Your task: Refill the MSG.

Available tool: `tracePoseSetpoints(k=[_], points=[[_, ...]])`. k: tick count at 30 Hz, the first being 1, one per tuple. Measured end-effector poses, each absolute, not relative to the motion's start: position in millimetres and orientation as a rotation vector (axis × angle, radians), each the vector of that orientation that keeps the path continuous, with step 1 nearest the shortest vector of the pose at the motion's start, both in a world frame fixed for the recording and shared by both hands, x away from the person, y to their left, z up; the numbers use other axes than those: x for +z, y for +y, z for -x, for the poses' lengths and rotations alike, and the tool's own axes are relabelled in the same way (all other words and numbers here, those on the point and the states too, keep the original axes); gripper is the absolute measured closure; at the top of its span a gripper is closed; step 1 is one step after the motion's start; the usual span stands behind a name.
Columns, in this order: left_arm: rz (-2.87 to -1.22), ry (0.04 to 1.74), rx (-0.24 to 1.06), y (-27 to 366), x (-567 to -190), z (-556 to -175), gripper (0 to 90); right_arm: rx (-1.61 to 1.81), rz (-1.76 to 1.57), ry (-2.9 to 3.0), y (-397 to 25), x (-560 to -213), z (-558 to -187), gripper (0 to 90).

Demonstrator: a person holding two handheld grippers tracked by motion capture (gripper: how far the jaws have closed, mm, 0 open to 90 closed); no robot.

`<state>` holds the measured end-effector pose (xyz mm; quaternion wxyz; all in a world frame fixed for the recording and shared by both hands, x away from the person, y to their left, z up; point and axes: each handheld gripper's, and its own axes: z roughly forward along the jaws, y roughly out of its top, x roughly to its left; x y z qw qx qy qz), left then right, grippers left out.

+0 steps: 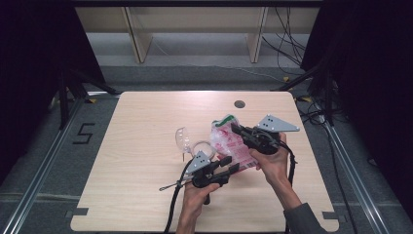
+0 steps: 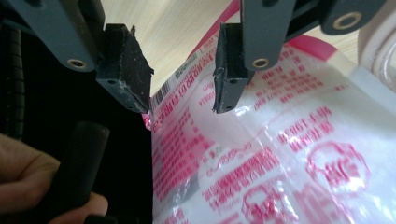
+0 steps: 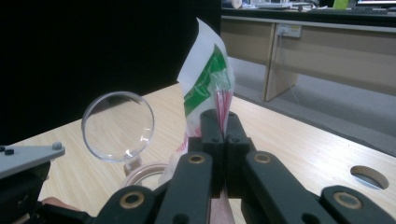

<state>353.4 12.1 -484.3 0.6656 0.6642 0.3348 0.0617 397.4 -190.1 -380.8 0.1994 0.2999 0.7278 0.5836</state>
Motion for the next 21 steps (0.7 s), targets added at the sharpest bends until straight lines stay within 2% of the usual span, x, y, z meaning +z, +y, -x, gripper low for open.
tracePoseSetpoints(k=[12, 21], points=[[-1.544, 0.737, 0.218, 28, -477, -346, 55.3, 1.697, -0.885, 1.982, -222, -399, -387, 90.0], [-1.595, 0.746, 0.297, 50, -473, -341, 54.3, 1.733, -0.958, 1.927, -249, -406, -367, 90.0]])
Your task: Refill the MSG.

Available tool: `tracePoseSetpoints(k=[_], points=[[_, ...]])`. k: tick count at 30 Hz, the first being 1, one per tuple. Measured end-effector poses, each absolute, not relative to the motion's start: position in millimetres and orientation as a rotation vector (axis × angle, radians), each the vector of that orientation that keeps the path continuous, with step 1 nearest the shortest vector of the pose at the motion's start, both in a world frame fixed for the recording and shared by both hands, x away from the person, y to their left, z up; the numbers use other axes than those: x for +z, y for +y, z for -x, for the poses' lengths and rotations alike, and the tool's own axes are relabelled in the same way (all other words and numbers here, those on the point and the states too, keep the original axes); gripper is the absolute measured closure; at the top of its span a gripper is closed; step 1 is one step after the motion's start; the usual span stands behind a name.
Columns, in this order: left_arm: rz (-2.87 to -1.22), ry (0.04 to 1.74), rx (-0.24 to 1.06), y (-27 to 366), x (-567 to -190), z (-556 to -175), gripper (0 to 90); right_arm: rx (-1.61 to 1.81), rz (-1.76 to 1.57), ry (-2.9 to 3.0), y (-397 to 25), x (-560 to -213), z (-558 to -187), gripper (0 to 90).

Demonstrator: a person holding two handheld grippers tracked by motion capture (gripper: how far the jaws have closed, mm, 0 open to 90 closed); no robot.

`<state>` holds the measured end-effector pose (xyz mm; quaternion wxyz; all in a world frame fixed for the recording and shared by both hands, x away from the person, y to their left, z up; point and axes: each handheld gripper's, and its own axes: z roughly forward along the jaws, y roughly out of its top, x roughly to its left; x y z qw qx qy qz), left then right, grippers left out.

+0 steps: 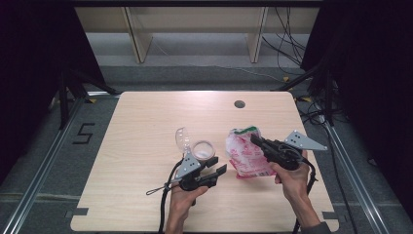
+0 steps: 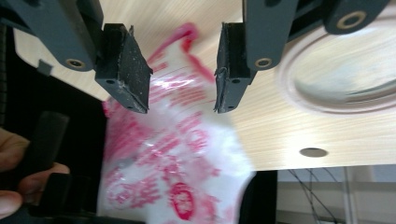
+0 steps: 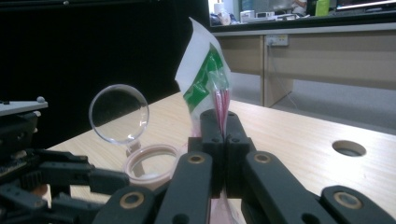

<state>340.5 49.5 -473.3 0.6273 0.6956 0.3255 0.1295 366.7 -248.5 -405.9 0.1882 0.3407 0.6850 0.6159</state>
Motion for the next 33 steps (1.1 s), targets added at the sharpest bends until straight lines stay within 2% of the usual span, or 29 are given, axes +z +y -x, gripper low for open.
tracePoseSetpoints(k=[12, 19, 20, 33], points=[[-1.632, 0.770, 0.357, 76, -470, -326, 53.0, 1.767, -1.018, 1.887, -276, -417, -354, 90.0], [-1.658, 0.852, 0.371, 92, -483, -319, 52.7, 1.796, -1.037, 1.848, -288, -425, -352, 90.0], [-1.665, 0.819, 0.375, 95, -484, -320, 52.7, 1.801, -1.047, 1.851, -290, -425, -350, 90.0], [-1.673, 0.814, 0.365, 94, -486, -318, 52.6, 1.838, -1.052, 1.836, -303, -434, -337, 90.0]])
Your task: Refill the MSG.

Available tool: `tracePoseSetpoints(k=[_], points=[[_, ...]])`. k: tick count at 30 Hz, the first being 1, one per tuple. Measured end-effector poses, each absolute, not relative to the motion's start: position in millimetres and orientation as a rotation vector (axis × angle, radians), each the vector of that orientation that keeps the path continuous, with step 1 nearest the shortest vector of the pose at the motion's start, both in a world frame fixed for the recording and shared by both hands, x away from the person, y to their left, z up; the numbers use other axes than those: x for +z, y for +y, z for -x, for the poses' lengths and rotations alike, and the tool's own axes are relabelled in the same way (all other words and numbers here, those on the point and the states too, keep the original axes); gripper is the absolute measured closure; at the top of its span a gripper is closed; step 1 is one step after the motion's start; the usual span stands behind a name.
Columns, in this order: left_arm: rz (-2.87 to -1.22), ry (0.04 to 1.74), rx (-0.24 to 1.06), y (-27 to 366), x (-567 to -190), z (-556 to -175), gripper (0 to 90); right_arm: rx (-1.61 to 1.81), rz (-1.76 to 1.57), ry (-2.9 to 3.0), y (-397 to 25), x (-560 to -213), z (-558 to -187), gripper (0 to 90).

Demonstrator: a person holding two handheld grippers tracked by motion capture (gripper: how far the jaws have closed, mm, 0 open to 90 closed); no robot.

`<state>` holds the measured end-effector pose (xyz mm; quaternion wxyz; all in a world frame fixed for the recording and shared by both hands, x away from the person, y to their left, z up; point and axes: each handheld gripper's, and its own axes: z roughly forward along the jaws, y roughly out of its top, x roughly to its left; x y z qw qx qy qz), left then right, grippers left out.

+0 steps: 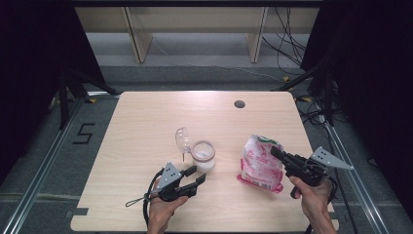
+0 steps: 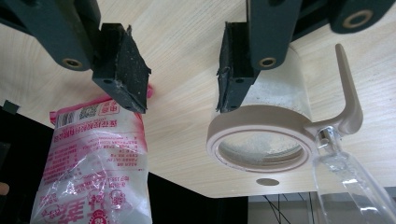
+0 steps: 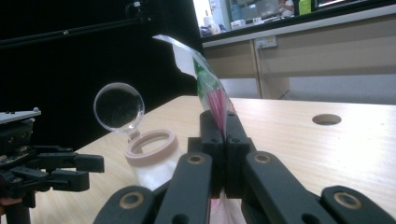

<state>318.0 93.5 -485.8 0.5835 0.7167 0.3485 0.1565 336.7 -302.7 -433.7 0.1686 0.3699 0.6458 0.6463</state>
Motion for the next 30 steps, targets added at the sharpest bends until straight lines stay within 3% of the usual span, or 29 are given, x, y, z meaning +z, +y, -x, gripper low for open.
tracePoseSetpoints(k=[30], points=[[-1.688, 0.833, 0.337, 86, -490, -317, 52.9, 1.693, -1.226, 1.840, -343, -470, -348, 90.0]])
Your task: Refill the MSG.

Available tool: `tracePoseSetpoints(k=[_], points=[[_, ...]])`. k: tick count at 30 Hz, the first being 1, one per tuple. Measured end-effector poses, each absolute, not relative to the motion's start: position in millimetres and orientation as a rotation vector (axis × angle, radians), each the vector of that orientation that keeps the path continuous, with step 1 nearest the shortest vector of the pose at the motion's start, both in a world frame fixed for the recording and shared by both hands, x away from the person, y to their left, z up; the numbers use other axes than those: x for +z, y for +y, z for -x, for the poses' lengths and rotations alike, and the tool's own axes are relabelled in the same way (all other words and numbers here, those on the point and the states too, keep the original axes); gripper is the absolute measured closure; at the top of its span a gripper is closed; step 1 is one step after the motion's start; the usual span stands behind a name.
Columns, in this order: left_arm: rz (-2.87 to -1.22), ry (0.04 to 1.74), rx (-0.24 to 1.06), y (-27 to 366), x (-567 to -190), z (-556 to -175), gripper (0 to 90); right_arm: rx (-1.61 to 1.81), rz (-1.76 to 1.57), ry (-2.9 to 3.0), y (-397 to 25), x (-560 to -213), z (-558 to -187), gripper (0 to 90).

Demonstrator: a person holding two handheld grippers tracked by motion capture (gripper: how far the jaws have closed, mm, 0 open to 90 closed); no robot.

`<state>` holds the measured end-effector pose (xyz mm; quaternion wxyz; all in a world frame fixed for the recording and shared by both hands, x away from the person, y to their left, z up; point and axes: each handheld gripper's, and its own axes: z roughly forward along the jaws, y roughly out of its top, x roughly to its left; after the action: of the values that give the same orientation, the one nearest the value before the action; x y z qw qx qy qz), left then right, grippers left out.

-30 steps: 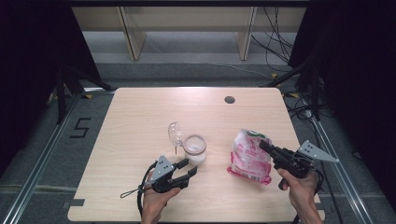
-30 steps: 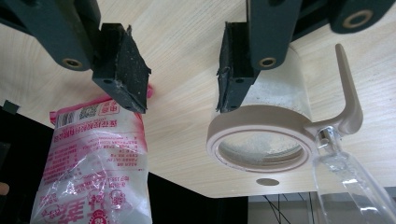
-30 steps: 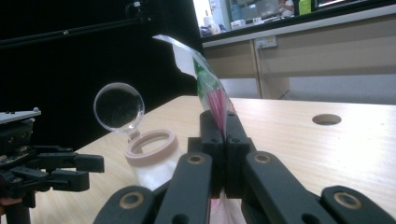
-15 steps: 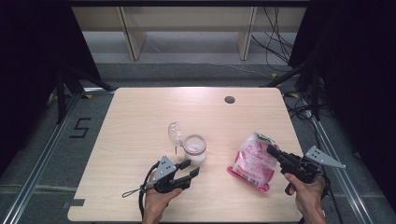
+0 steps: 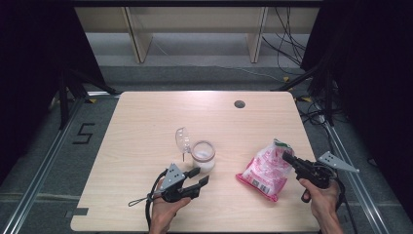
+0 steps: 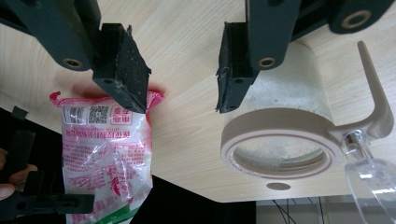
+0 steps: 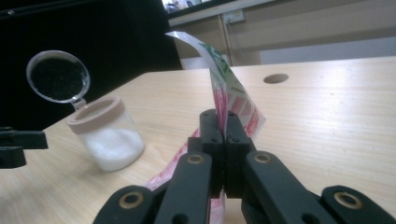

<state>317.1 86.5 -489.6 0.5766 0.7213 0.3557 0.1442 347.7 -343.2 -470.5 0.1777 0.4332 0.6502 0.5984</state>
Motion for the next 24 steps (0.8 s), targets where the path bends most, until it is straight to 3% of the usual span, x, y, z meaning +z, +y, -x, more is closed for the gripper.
tracePoseSetpoints(k=[24], points=[[-1.688, 0.850, 0.352, 91, -491, -318, 51.6, 1.567, -1.303, 1.849, -351, -483, -358, 89.9]])
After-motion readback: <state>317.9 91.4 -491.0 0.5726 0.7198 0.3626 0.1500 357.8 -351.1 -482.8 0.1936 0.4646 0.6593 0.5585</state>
